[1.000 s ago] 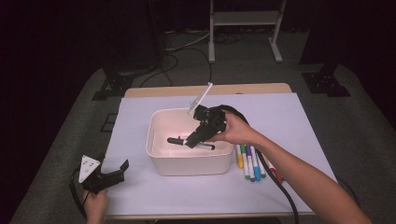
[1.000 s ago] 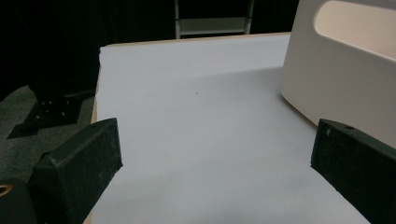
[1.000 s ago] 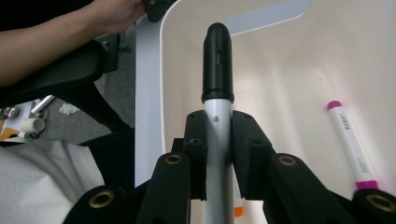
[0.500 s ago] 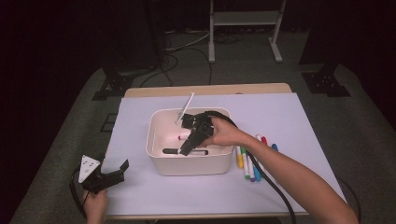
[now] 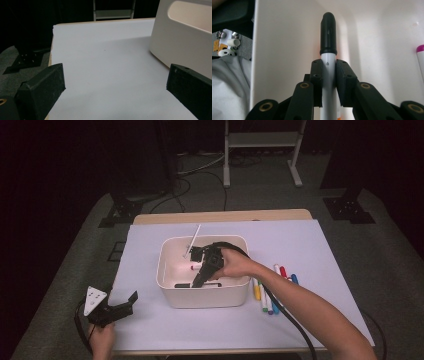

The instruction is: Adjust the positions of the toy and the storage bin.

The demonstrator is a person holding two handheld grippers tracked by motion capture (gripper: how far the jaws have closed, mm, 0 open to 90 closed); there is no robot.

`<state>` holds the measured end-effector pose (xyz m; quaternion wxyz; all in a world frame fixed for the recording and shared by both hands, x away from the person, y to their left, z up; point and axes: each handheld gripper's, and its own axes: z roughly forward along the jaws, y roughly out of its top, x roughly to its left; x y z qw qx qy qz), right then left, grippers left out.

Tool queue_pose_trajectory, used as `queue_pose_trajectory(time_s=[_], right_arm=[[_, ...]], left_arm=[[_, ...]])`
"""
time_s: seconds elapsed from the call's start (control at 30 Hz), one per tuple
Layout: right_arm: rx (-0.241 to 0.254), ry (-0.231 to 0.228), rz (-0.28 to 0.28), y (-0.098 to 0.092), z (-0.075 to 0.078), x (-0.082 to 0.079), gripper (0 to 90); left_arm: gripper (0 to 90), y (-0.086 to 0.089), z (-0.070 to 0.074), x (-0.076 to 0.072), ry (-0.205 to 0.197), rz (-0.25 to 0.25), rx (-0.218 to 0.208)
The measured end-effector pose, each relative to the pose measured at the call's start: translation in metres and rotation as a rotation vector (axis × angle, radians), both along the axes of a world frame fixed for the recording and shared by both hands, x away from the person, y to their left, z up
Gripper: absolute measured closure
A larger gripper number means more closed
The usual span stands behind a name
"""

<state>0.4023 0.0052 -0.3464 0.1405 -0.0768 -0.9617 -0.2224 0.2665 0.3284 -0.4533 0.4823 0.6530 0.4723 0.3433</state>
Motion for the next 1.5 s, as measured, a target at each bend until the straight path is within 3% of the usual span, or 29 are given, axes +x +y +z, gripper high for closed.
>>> queue_pose_trajectory(time_s=[0.47,0.77,0.97,1.07,1.23,1.4,1.43,1.5], right_arm=[[-0.064,0.002,0.015,0.004,-0.008,-0.001,71.8],[0.014,-0.056,-0.048,-0.023,0.021,-0.003,66.6],[0.119,-0.134,-0.137,-0.072,0.052,-0.010,58.5],[0.180,-0.171,-0.210,-0.105,0.065,-0.017,55.7],[0.234,-0.230,-0.320,-0.166,0.077,-0.031,52.0],[0.245,-0.249,-0.434,-0.216,0.069,-0.045,51.6],[0.237,-0.259,-0.476,-0.236,0.059,-0.049,51.3],[0.229,-0.254,-0.512,-0.252,0.048,-0.052,51.2]], left_arm=[[0.5,0.001,0.000,0.000,0.003,-0.002,-0.006],[0.5,0.001,0.000,0.000,0.001,-0.002,-0.002],[0.5,0.000,0.000,-0.001,-0.006,-0.001,-0.005],[0.5,0.000,0.000,-0.001,-0.009,0.000,-0.006],[0.5,0.000,0.000,-0.001,-0.008,0.001,-0.002],[0.5,-0.001,0.000,-0.001,-0.008,0.004,0.004],[0.5,-0.001,0.000,-0.001,-0.009,0.005,0.004],[0.5,-0.001,0.000,-0.002,-0.009,0.005,0.007]])
